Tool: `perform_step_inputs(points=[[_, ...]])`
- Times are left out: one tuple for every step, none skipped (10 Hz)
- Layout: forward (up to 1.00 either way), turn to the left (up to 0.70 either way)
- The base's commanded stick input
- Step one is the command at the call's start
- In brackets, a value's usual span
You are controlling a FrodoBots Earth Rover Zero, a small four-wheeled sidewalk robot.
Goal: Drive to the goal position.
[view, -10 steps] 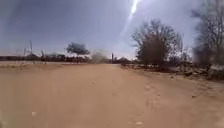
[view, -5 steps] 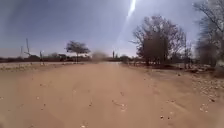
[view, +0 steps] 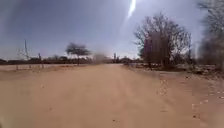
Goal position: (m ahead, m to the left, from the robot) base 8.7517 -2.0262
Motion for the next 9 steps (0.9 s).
perform_step_inputs(points=[[1.00, 0.00], [1.00, 0.00], [1.00, 0.00], [1.00, 0.00], [1.00, 0.00], [1.00, 0.00], [1.00, 0.00], [1.00, 0.00], [1.00, 0.00]])
